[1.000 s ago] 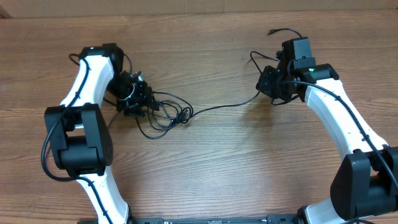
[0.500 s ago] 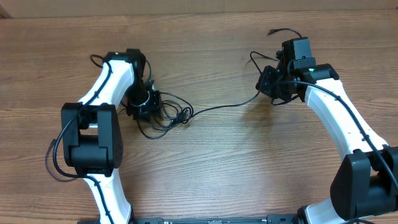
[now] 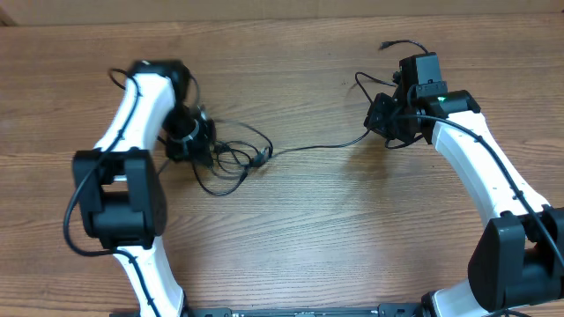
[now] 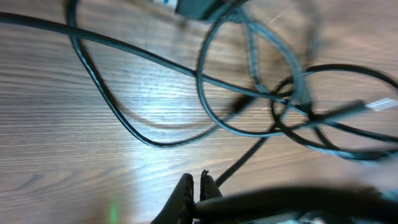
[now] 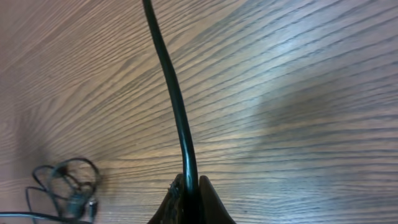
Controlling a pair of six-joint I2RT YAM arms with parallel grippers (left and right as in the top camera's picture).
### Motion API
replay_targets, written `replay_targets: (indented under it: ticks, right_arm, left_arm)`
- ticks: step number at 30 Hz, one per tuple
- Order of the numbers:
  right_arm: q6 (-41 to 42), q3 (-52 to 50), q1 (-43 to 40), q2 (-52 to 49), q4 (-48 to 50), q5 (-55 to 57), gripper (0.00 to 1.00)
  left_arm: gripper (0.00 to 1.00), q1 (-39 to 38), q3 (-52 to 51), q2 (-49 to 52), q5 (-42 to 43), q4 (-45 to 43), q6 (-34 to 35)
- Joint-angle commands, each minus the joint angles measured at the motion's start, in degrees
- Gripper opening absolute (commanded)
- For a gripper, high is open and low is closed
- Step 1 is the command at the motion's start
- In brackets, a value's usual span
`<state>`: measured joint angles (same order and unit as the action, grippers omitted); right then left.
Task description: Untangle cables
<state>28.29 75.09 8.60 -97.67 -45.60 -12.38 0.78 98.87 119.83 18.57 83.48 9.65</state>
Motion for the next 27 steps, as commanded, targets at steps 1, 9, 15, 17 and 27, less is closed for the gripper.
replay_targets:
  ticks: [1, 9, 15, 17, 27]
  right_arm:
    - [-0.5, 1.4, -0.5, -0.2, 0.1, 3.9, 0.04]
    - [-0.5, 1.4, -0.5, -0.3, 0.1, 4.3, 0.04]
    - [-0.5, 1.4, -0.5, -0.3, 0.1, 4.9, 0.04]
    - [-0.5, 1.4, -0.5, -0.3, 0.1, 4.9, 0.04]
    - [-0.8, 1.4, -0.5, -0.3, 0.2, 8.7, 0.04]
  left_arm:
    - [0.04, 4.5, 6.4, -3.8, 9.7, 2.3, -3.4]
    - [0.04, 14.1, 9.7, -5.8, 36.0, 7.2, -14.1]
    - [0.04, 20.8, 9.7, -5.7, 50.8, 12.3, -22.2]
    - [0.04, 22.6, 9.7, -5.7, 53.7, 13.2, -23.7]
    - [0.04, 30.5, 9.7, -5.7, 61.0, 13.4, -25.3]
